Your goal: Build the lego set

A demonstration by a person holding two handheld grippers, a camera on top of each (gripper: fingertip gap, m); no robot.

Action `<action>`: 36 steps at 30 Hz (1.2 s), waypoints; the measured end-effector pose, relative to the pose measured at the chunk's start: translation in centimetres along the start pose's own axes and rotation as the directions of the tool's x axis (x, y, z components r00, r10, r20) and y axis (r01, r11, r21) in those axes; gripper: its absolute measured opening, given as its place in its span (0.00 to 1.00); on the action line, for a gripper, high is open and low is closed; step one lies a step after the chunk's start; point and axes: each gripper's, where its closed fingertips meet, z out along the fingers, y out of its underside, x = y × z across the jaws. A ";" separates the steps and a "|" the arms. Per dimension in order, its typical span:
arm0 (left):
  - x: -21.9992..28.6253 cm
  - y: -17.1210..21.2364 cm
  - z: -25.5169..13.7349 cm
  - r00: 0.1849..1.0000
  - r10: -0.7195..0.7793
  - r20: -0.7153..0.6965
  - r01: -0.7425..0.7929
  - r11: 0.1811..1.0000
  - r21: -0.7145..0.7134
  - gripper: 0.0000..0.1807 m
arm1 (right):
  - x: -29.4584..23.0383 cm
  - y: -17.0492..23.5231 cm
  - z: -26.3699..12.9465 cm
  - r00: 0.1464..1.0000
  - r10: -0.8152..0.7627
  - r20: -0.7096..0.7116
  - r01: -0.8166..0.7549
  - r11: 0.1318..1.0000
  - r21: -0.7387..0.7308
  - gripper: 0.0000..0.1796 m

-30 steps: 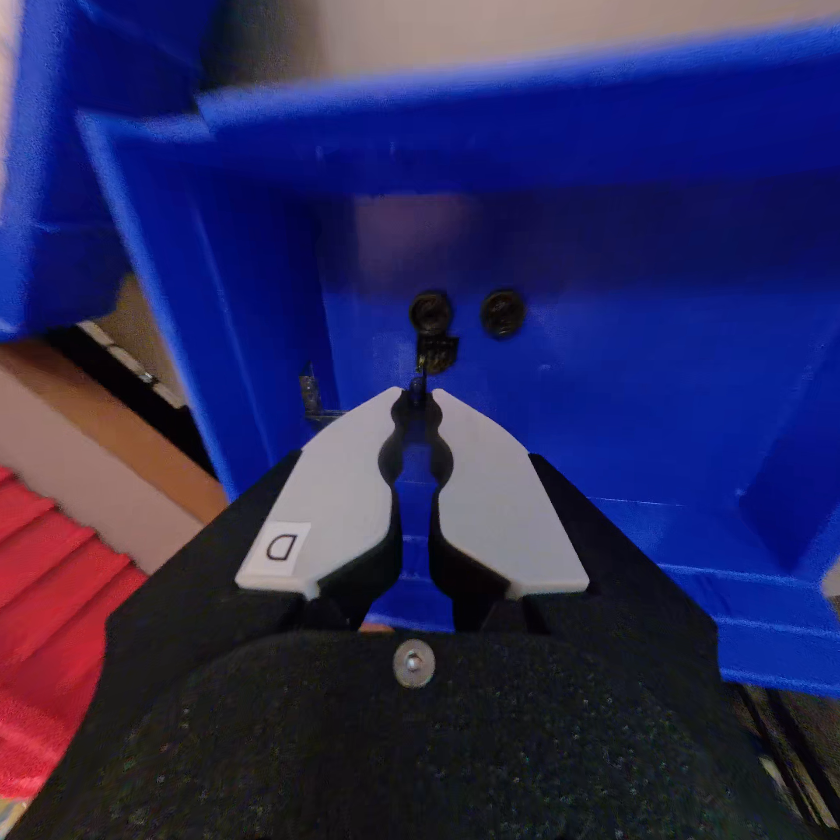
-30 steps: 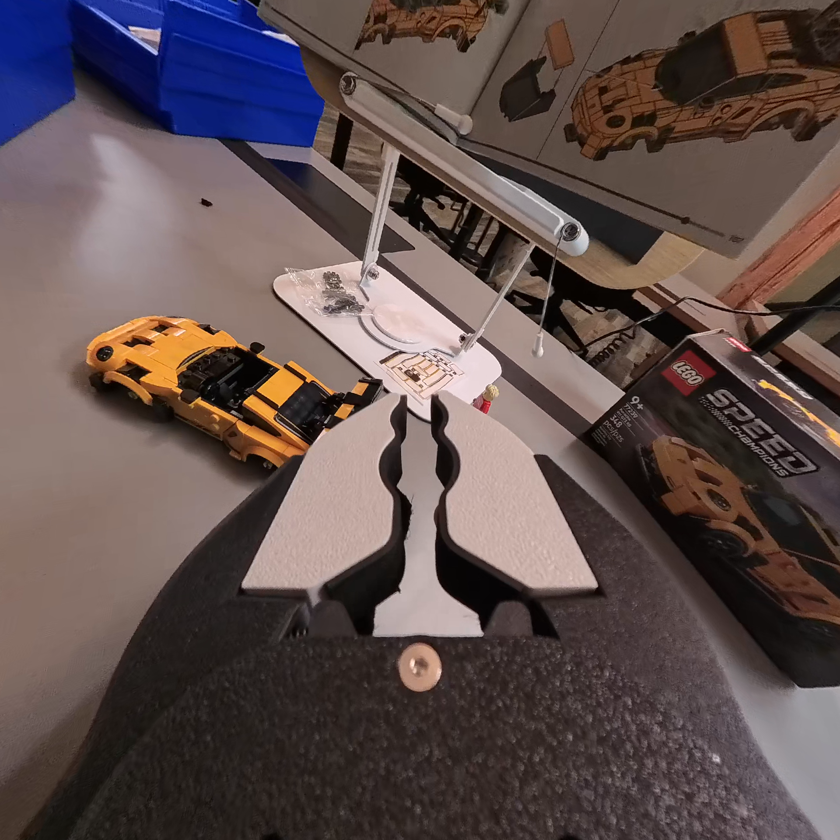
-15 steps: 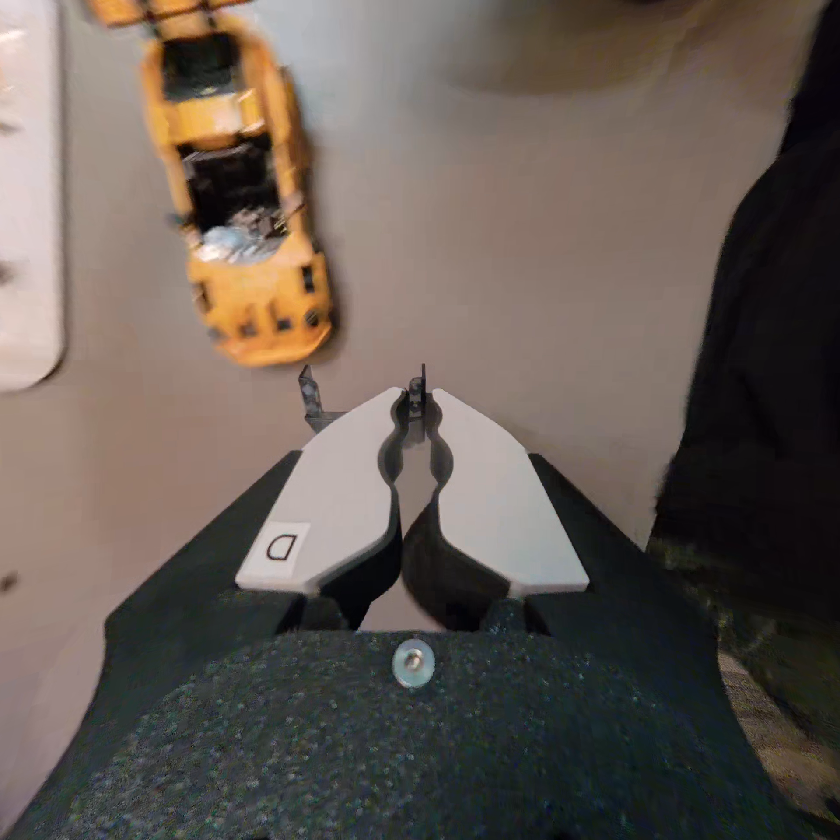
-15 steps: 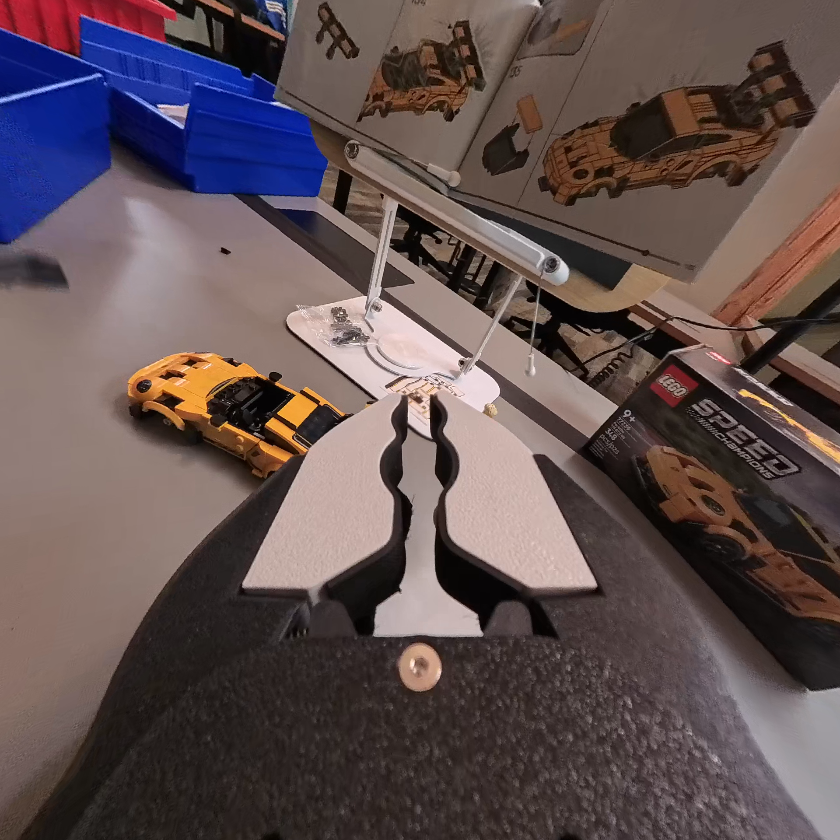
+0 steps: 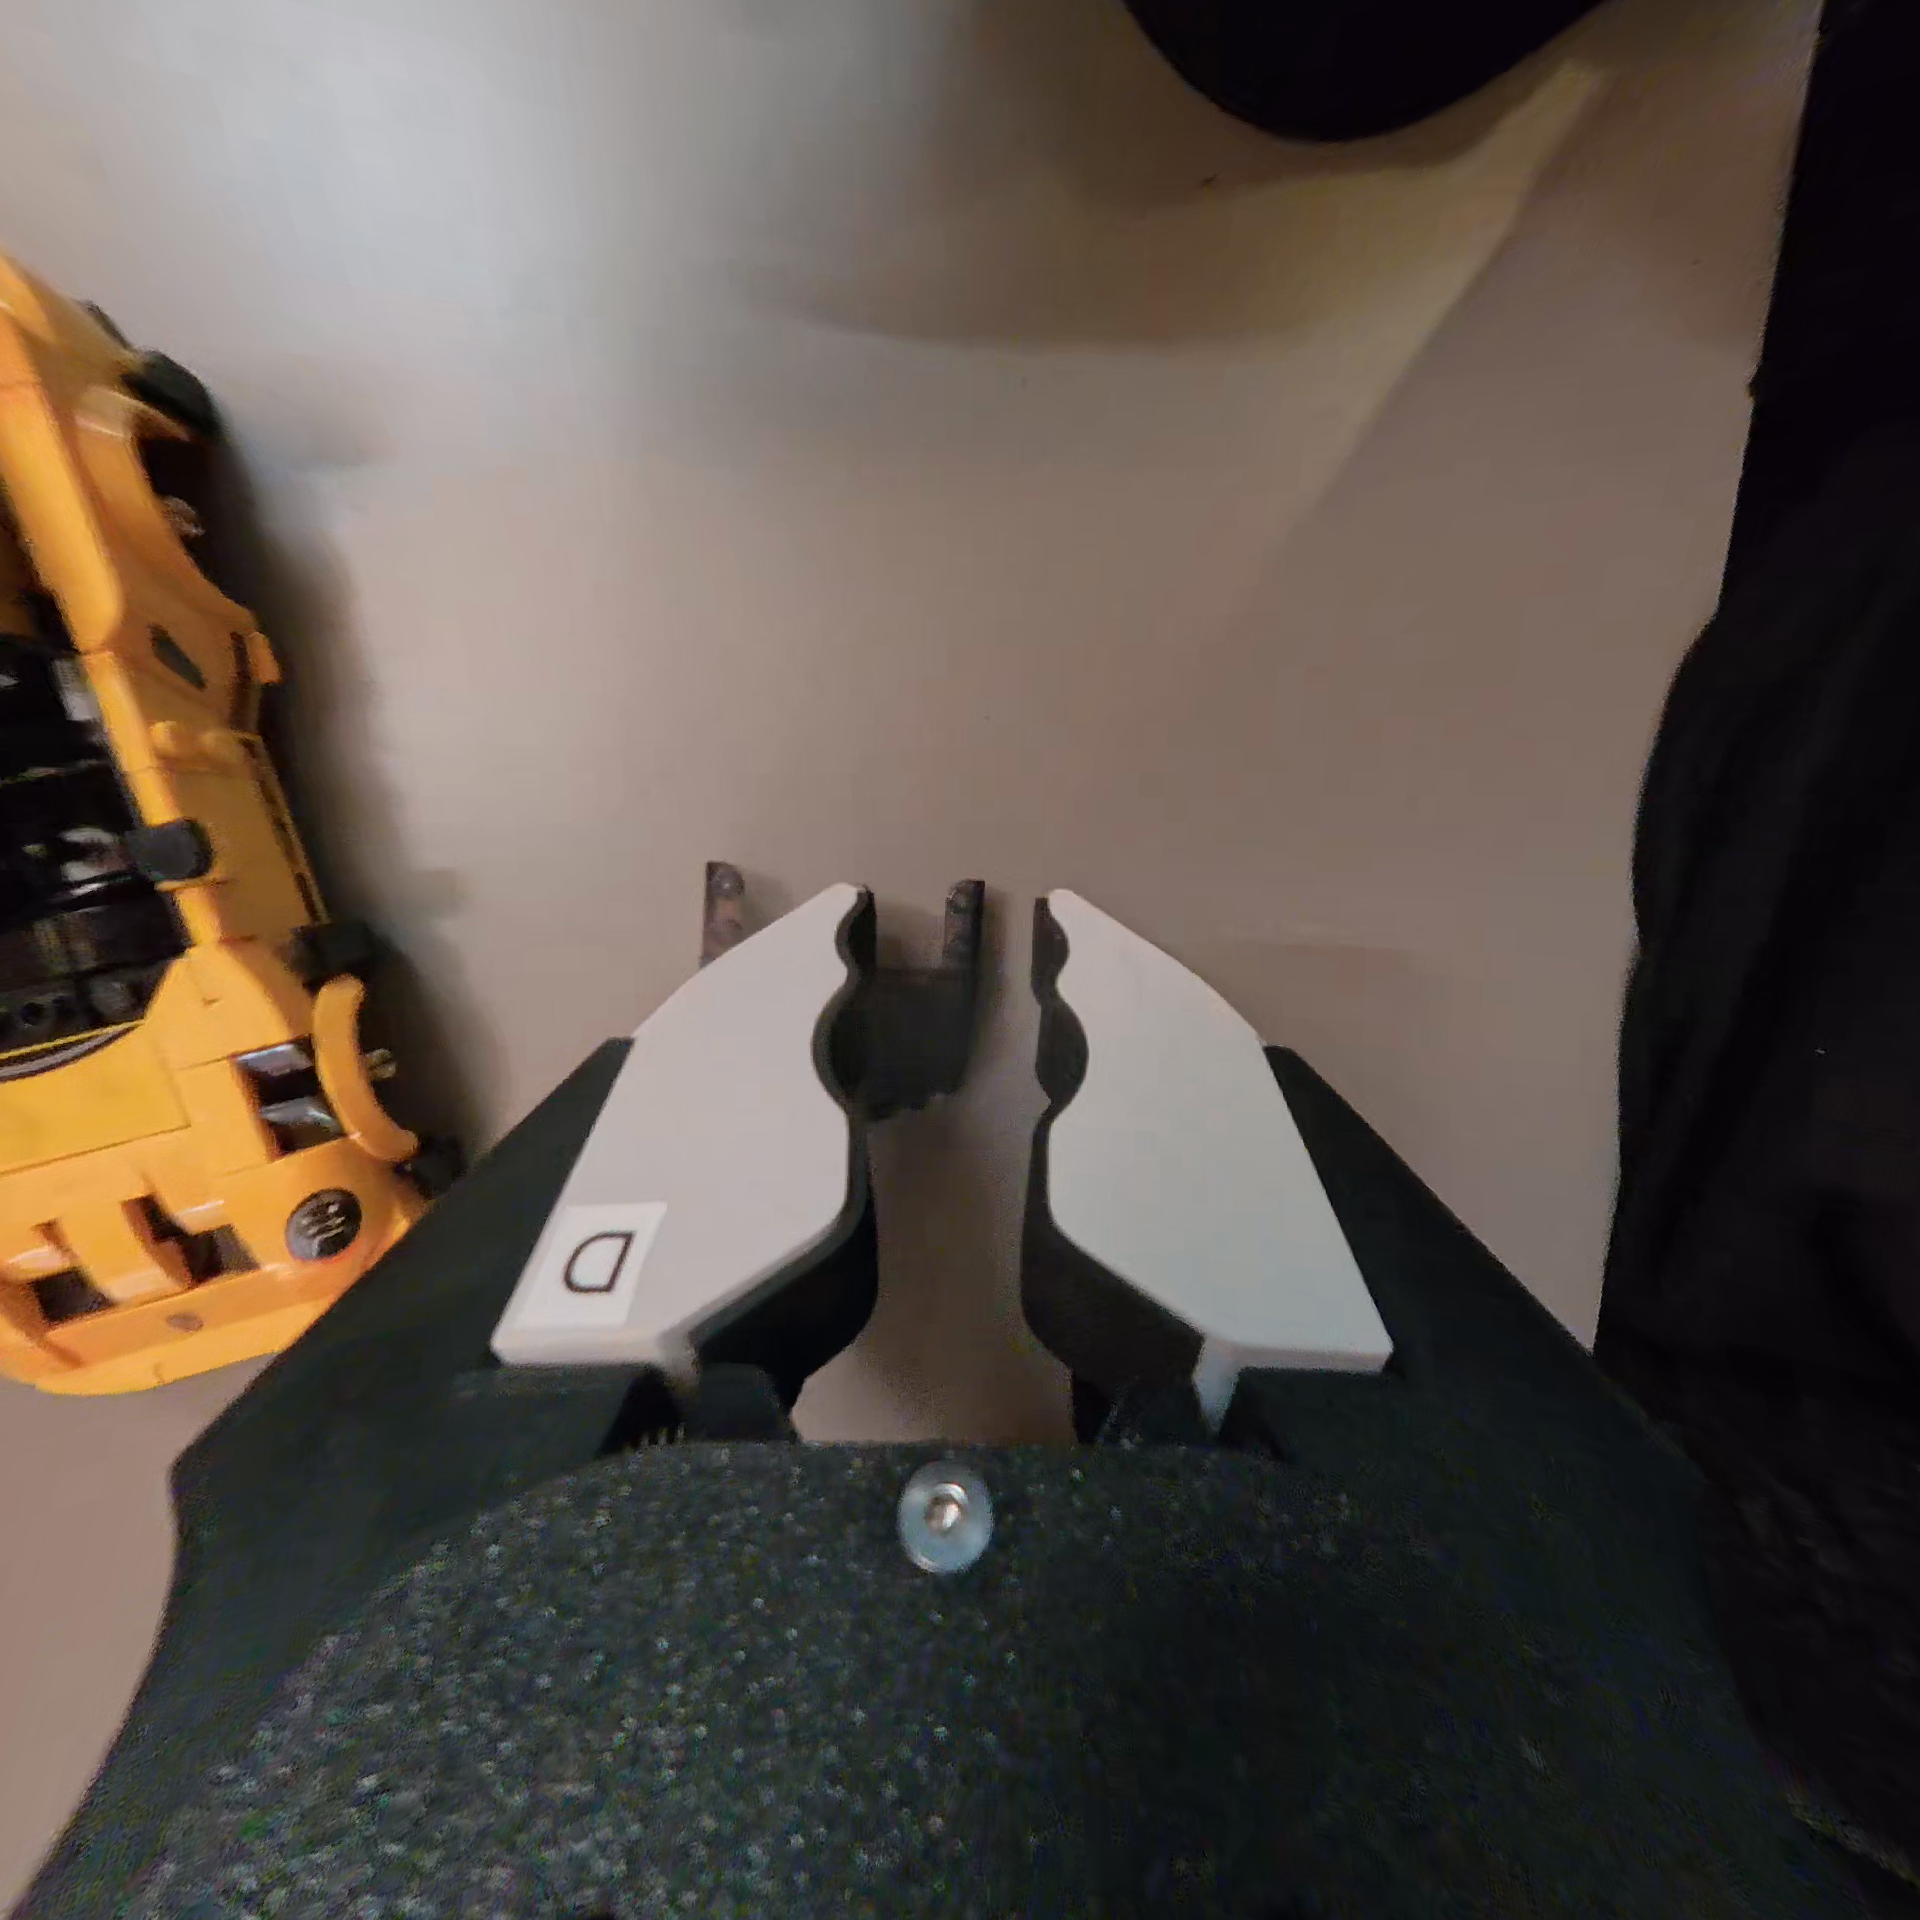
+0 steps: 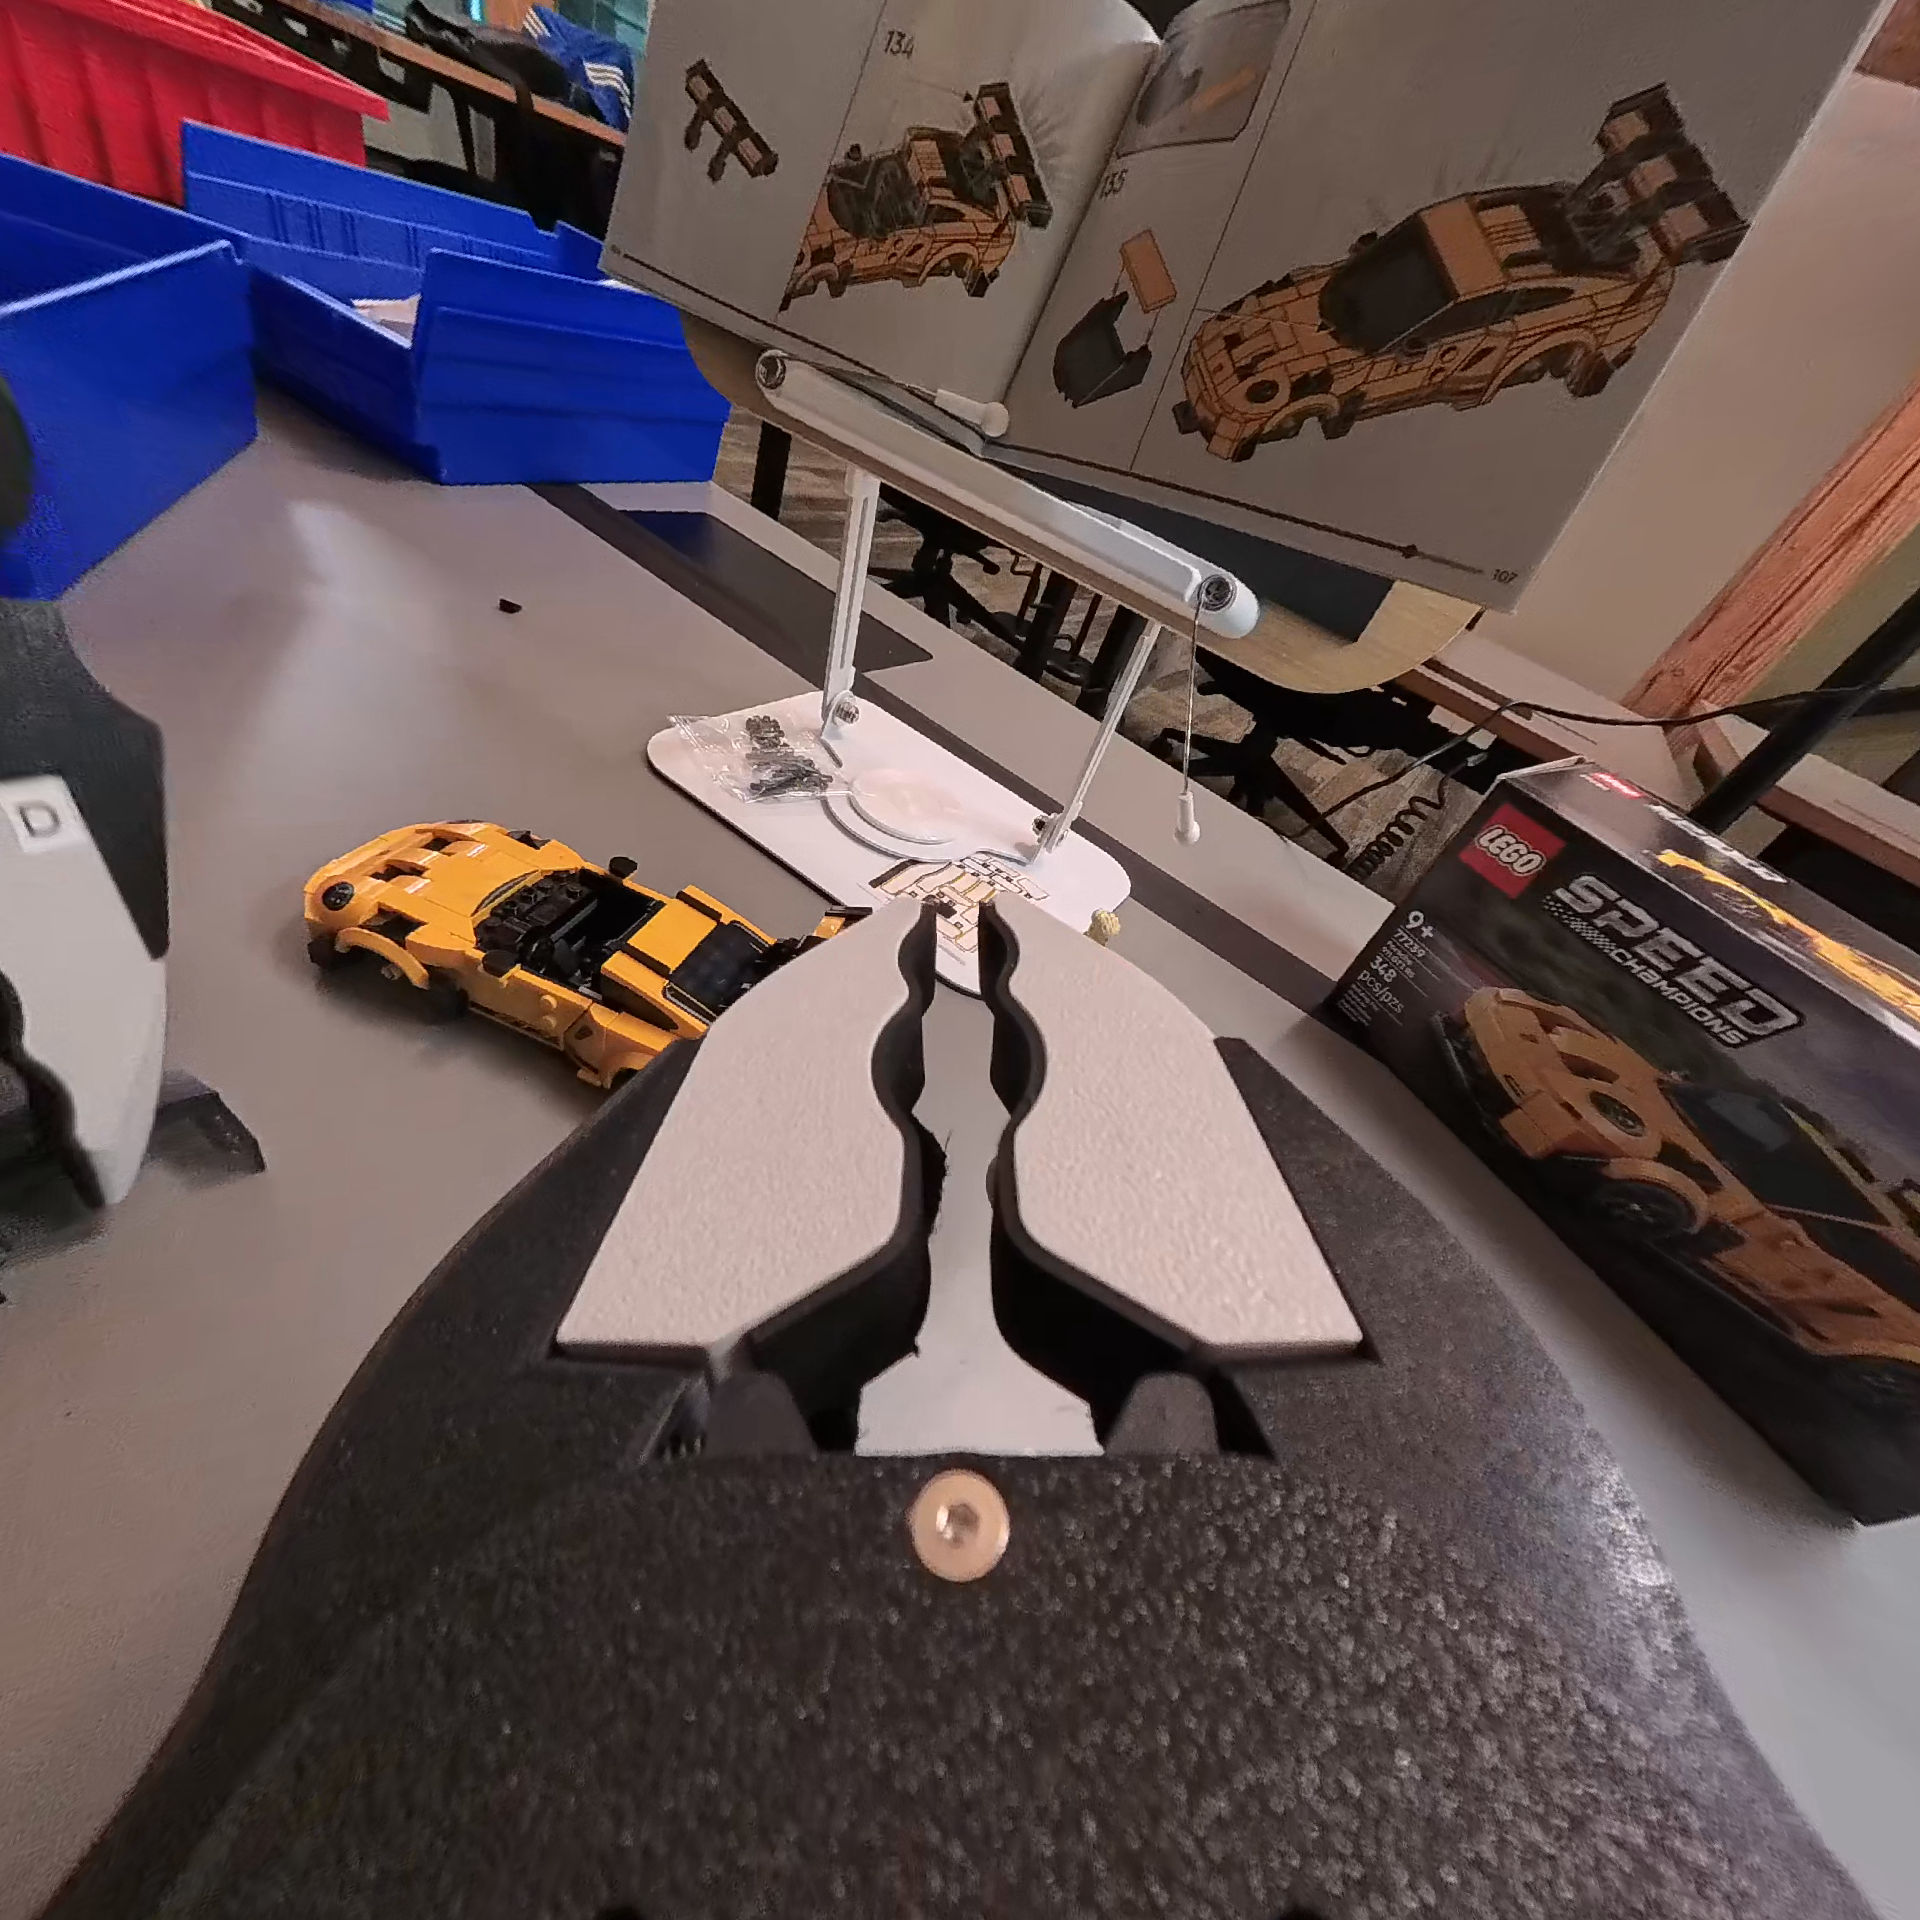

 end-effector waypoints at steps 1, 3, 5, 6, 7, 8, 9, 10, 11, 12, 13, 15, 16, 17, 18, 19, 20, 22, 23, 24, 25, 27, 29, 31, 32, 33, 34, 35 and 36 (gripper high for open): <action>-0.1 -0.3 -0.6 1.000 -0.002 0.008 0.001 0.999 0.044 0.17 | 0.0 0.0 0.0 1.000 0.001 -0.001 -0.001 1.000 0.001 0.04; -0.9 -0.9 -3.1 0.998 -0.029 0.048 0.021 0.988 0.151 0.18 | 0.1 -0.1 0.0 1.000 0.004 -0.005 -0.004 1.000 0.004 0.04; -2.8 -0.6 -6.9 0.986 -0.085 0.146 0.047 0.968 0.247 0.18 | 0.3 -0.2 -0.1 1.000 0.008 -0.013 -0.008 1.000 0.010 0.04; -4.2 0.1 -9.2 0.968 -0.123 0.218 0.059 0.958 0.279 0.18 | 0.4 -0.3 -0.2 1.000 0.010 -0.021 -0.009 1.000 0.018 0.04; -5.8 1.4 -11.8 0.939 -0.167 0.301 0.074 0.952 0.298 0.18 | 0.6 -0.5 -0.3 0.999 0.012 -0.030 -0.012 1.000 0.025 0.04; -7.7 3.1 -14.6 0.894 -0.220 0.391 0.096 0.945 0.313 0.18 | 0.8 -0.7 -0.4 0.999 0.017 -0.041 -0.016 0.999 0.032 0.04; -9.5 5.1 -17.7 0.830 -0.290 0.477 0.130 0.931 0.340 0.16 | 1.1 -0.9 -0.5 0.998 0.025 -0.052 -0.023 0.999 0.041 0.04; -11.1 7.5 -20.9 0.747 -0.376 0.548 0.179 0.908 0.378 0.13 | 1.4 -1.0 -0.6 0.997 0.037 -0.064 -0.034 0.998 0.049 0.04; -12.6 10.2 -24.1 0.646 -0.459 0.610 0.223 0.878 0.424 0.09 | 1.6 -1.1 -0.7 0.996 0.053 -0.073 -0.049 0.997 0.056 0.04; -13.7 13.2 -27.0 0.541 -0.525 0.658 0.256 0.847 0.465 0.05 | 1.9 -1.1 -0.7 0.994 0.069 -0.079 -0.064 0.996 0.060 0.04; -14.6 16.4 -29.6 0.428 -0.580 0.693 0.291 0.814 0.502 0.01 | 2.1 -1.1 -0.7 0.993 0.083 -0.081 -0.079 0.995 0.060 0.04; -15.6 23.5 -33.2 0.231 -0.650 0.724 0.400 0.742 0.539 0.00 | 2.3 -0.9 -0.6 0.991 0.103 -0.083 -0.099 0.994 0.056 0.04; -15.9 26.7 -34.2 0.161 -0.666 0.728 0.456 0.705 0.544 0.00 | 2.3 -0.8 -0.6 0.991 0.106 -0.082 -0.102 0.993 0.052 0.04; -16.1 29.9 -34.8 0.108 -0.677 0.728 0.517 0.663 0.541 0.00 | 2.3 -0.7 -0.5 0.991 0.105 -0.082 -0.101 0.994 0.047 0.04; -16.2 32.8 -34.7 0.076 -0.689 0.721 0.596 0.611 0.521 0.00 | 2.3 -0.6 -0.4 0.991 0.102 -0.082 -0.098 0.994 0.044 0.04; -16.4 35.4 -34.5 0.054 -0.693 0.719 0.652 0.570 0.501 0.00 | 2.2 -0.6 -0.4 0.992 0.098 -0.081 -0.095 0.995 0.041 0.04; -17.0 37.3 -34.4 0.051 -0.685 0.727 0.674 0.561 0.481 0.00 | 2.2 -0.5 -0.3 0.992 0.094 -0.079 -0.092 0.995 0.038 0.04; -17.3 41.2 -33.2 0.089 -0.665 0.742 0.781 0.509 0.363 0.00 | 2.1 -0.5 -0.3 0.993 0.090 -0.079 -0.088 0.996 0.035 0.04; -17.3 43.0 -32.4 0.125 -0.653 0.747 0.831 0.481 0.281 0.00 | 2.2 -0.4 -0.3 0.993 0.091 -0.080 -0.088 0.996 0.033 0.04; -17.5 44.3 -32.0 0.164 -0.624 0.764 0.850 0.483 0.212 0.00 | 2.2 -0.3 -0.3 0.992 0.091 -0.082 -0.088 0.996 0.031 0.04; -17.9 45.4 -31.7 0.192 -0.595 0.781 0.863 0.481 0.154 0.00 | 2.3 -0.3 -0.3 0.992 0.091 -0.085 -0.088 0.996 0.028 0.04; -18.1 46.9 -31.6 0.264 -0.513 0.817 0.888 0.460 0.001 0.00 | 2.3 -0.1 -0.2 0.992 0.089 -0.090 -0.087 0.996 0.021 0.04; -18.1 48.0 -31.2 0.349 -0.431 0.832 0.891 0.429 -0.152 0.00 | 2.3 0.0 -0.1 0.992 0.086 -0.092 -0.085 0.996 0.014 0.04; -18.2 48.8 -30.9 0.421 -0.348 0.838 0.876 0.398 -0.274 0.02 | 2.3 0.2 0.0 0.992 0.081 -0.093 -0.081 0.997 0.008 0.04; -18.2 49.3 -30.9 0.453 -0.302 0.839 0.865 0.378 -0.331 0.03 | 2.3 0.4 0.1 0.993 0.080 -0.092 -0.080 0.997 0.002 0.04; -18.1 49.5 -30.8 0.478 -0.281 0.832 0.857 0.359 -0.371 0.03 | 2.2 0.5 0.2 0.993 0.082 -0.089 -0.082 0.997 -0.004 0.04; -18.1 49.6 -30.5 0.497 -0.280 0.822 0.849 0.353 -0.393 0.03 | 2.2 0.7 0.3 0.993 0.084 -0.085 -0.085 0.996 -0.010 0.04; -17.9 49.7 -30.1 0.513 -0.294 0.807 0.845 0.335 -0.416 0.04 | 2.1 0.9 0.4 0.993 0.086 -0.081 -0.087 0.996 -0.015 0.04; -17.5 50.0 -29.7 0.537 -0.309 0.785 0.837 0.309 -0.452 0.05 | 2.0 1.0 0.5 0.993 0.086 -0.077 -0.088 0.996 -0.021 0.04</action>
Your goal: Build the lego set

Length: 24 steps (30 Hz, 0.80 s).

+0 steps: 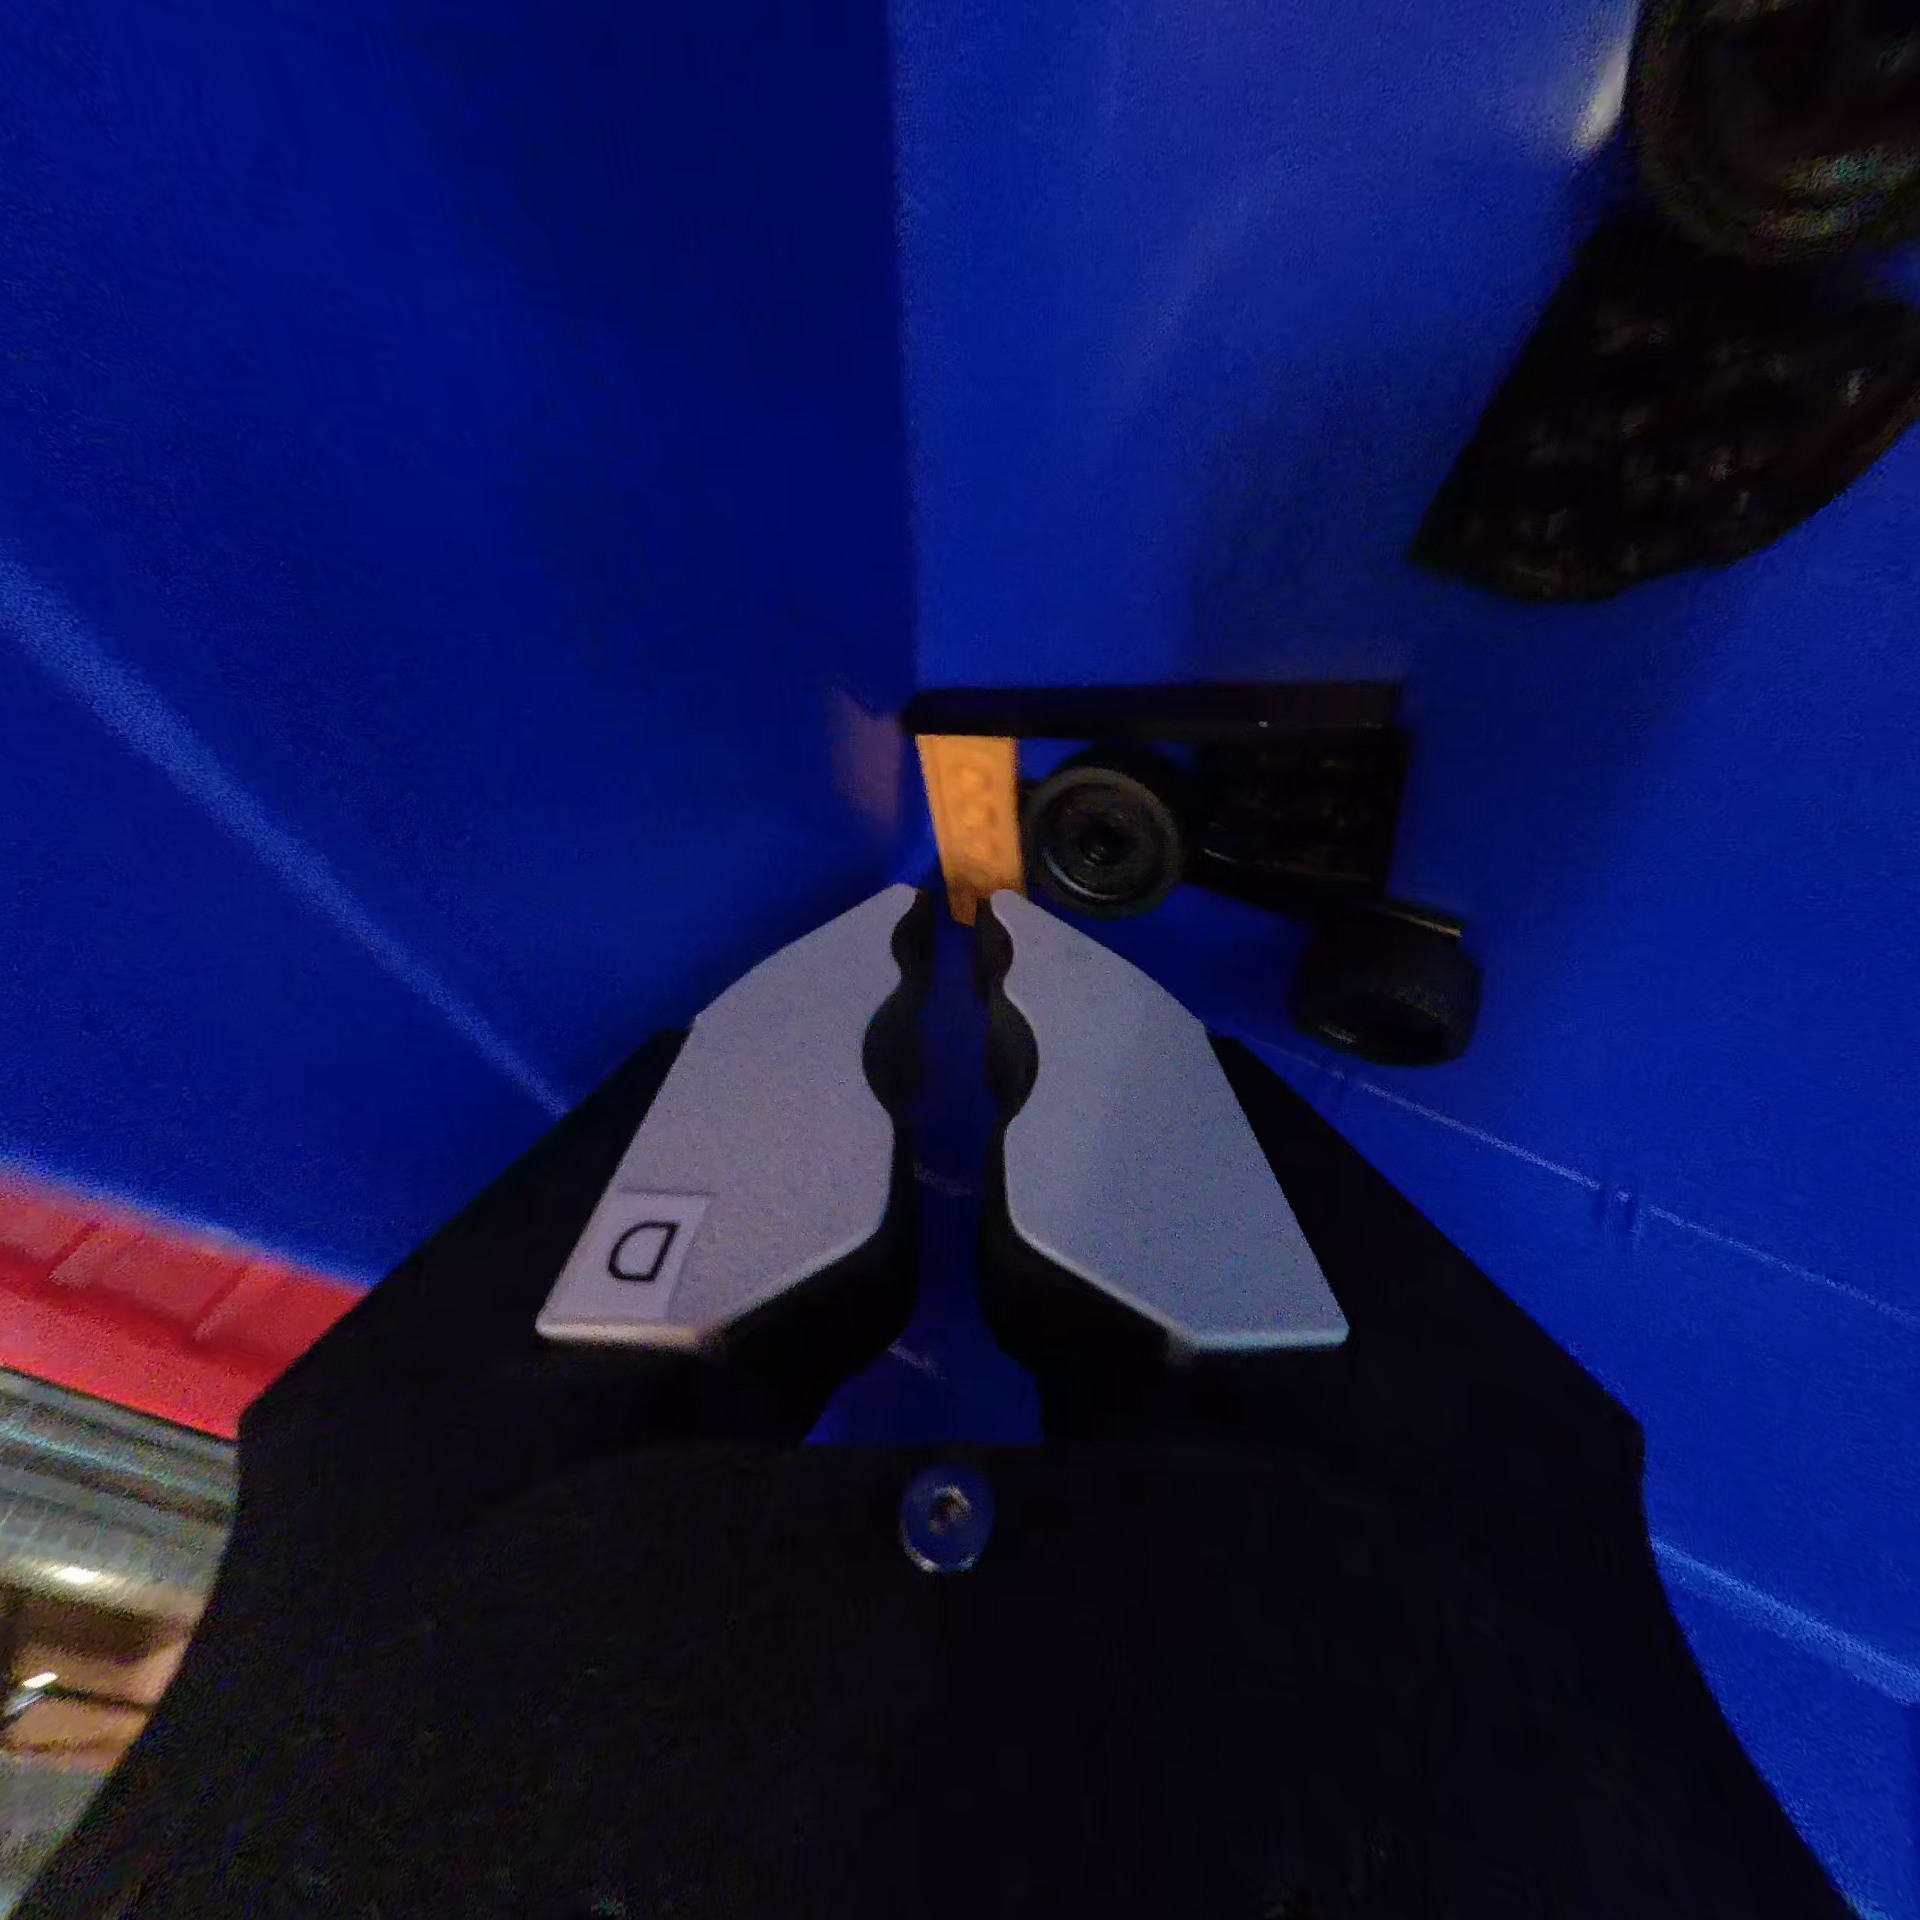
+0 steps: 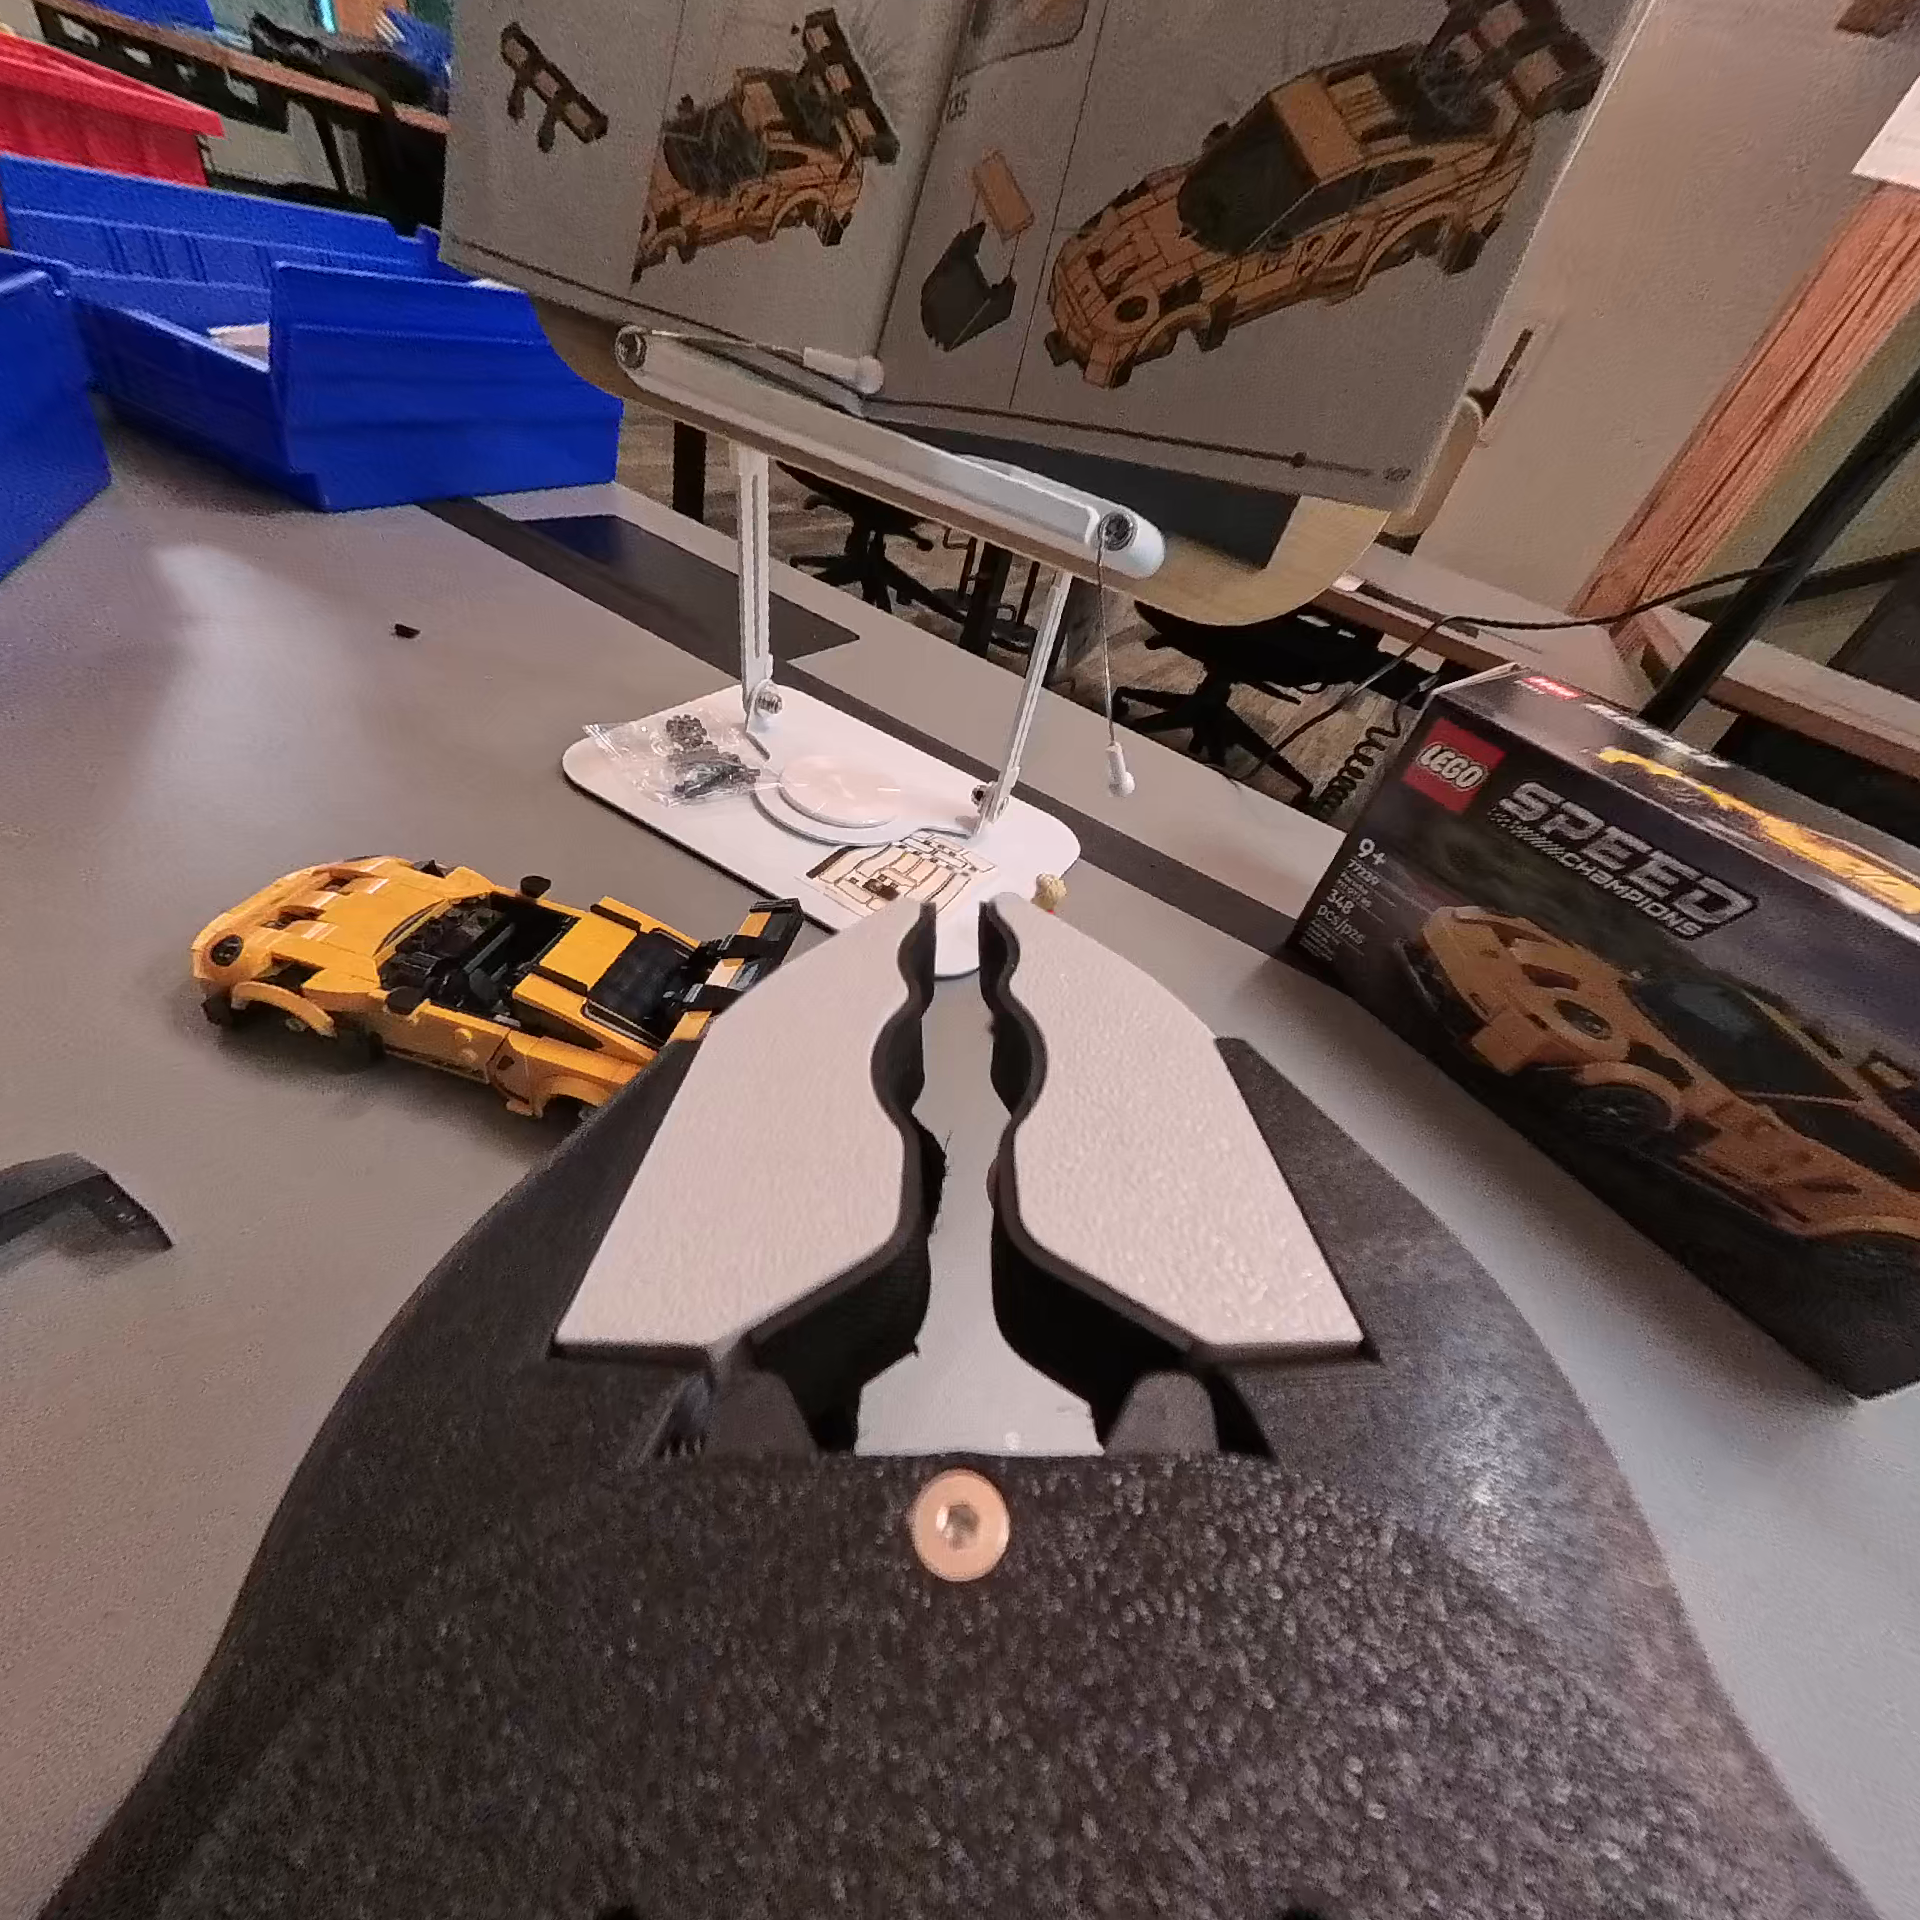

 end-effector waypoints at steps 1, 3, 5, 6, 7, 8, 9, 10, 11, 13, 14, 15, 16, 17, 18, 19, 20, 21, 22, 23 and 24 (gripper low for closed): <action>0.3 0.3 0.3 0.999 0.031 -0.014 -0.032 0.999 -0.039 0.04 | -0.1 0.1 0.1 1.000 -0.001 0.003 0.001 1.000 -0.005 0.04; 0.2 0.4 0.7 0.997 0.070 -0.013 -0.071 0.995 -0.073 0.01 | -0.2 0.4 0.2 1.000 -0.003 0.007 0.003 1.000 -0.013 0.04; 0.2 0.4 0.7 0.995 0.093 -0.037 -0.096 0.990 -0.101 0.00 | -0.2 0.6 0.3 1.000 -0.003 0.009 0.003 1.000 -0.021 0.04; 0.3 0.4 0.7 0.992 0.111 -0.054 -0.116 0.987 -0.110 0.00 | -0.2 0.7 0.3 1.000 -0.002 0.009 0.003 1.000 -0.024 0.04; 0.3 0.4 0.7 0.990 0.127 -0.069 -0.134 0.984 -0.117 0.00 | -0.2 0.7 0.3 1.000 -0.001 0.009 0.001 1.000 -0.025 0.04; 0.4 0.4 0.7 0.987 0.132 -0.087 -0.142 0.982 -0.124 0.00 | -0.2 0.8 0.4 1.000 0.002 0.010 -0.002 1.000 -0.027 0.04; 0.4 0.4 0.7 0.984 0.141 -0.106 -0.154 0.980 -0.129 0.00 | -0.2 0.8 0.4 1.000 0.004 0.012 -0.004 1.000 -0.029 0.04; 0.5 0.4 0.7 0.980 0.160 -0.123 -0.175 0.977 -0.125 0.00 | -0.3 0.9 0.4 1.000 0.005 0.015 -0.005 0.999 -0.032 0.04; 0.6 0.5 0.6 0.974 0.176 -0.144 -0.193 0.974 -0.115 0.00 | -0.3 1.0 0.5 1.000 0.005 0.016 -0.005 0.999 -0.035 0.04; 1.3 0.3 0.3 0.961 0.173 -0.214 -0.193 0.978 -0.077 0.00 | -0.4 1.1 0.6 1.000 0.005 0.021 -0.004 0.999 -0.040 0.04; 1.6 0.3 0.1 0.954 0.169 -0.248 -0.188 0.981 -0.051 0.00 | -0.4 1.2 0.6 1.000 0.005 0.023 -0.004 0.999 -0.040 0.04; 1.9 0.2 -0.1 0.946 0.170 -0.278 -0.183 0.983 -0.022 0.01 | -0.5 1.2 0.6 1.000 0.005 0.026 -0.003 0.999 -0.040 0.04; 2.3 0.1 -0.3 0.936 0.162 -0.312 -0.168 0.986 0.008 0.01 | -0.5 1.2 0.6 1.000 0.004 0.028 -0.003 0.999 -0.041 0.04; 2.9 0.0 -0.8 0.922 0.155 -0.355 -0.150 0.988 0.040 0.01 | -0.5 1.2 0.6 1.000 0.003 0.030 -0.002 0.999 -0.041 0.04; 3.6 -0.2 -1.3 0.904 0.162 -0.395 -0.143 0.987 0.078 0.01 | -0.6 1.1 0.6 0.999 0.002 0.032 -0.001 0.999 -0.039 0.04; 4.4 -0.4 -1.9 0.886 0.179 -0.427 -0.142 0.983 0.117 0.01 | -0.6 1.1 0.6 0.999 0.002 0.033 0.000 0.999 -0.038 0.04; 5.3 -0.6 -2.5 0.866 0.201 -0.457 -0.145 0.977 0.155 0.02 | -0.6 1.1 0.6 0.999 0.001 0.036 0.000 0.999 -0.036 0.04; 6.1 -0.8 -3.1 0.848 0.225 -0.479 -0.149 0.970 0.192 0.04 | -0.7 1.0 0.6 0.999 0.000 0.037 0.001 0.999 -0.035 0.04; 6.5 -0.9 -3.6 0.843 0.240 -0.481 -0.151 0.964 0.216 0.06 | -0.7 1.0 0.6 0.999 -0.002 0.037 0.003 0.999 -0.034 0.04; 6.6 -1.0 -4.1 0.846 0.247 -0.472 -0.148 0.960 0.237 0.08 | -0.7 1.0 0.5 0.999 -0.003 0.038 0.005 0.999 -0.032 0.04; 6.5 -1.1 -4.5 0.852 0.242 -0.465 -0.132 0.958 0.256 0.11 | -0.7 0.9 0.5 0.999 -0.004 0.040 0.005 1.000 -0.031 0.04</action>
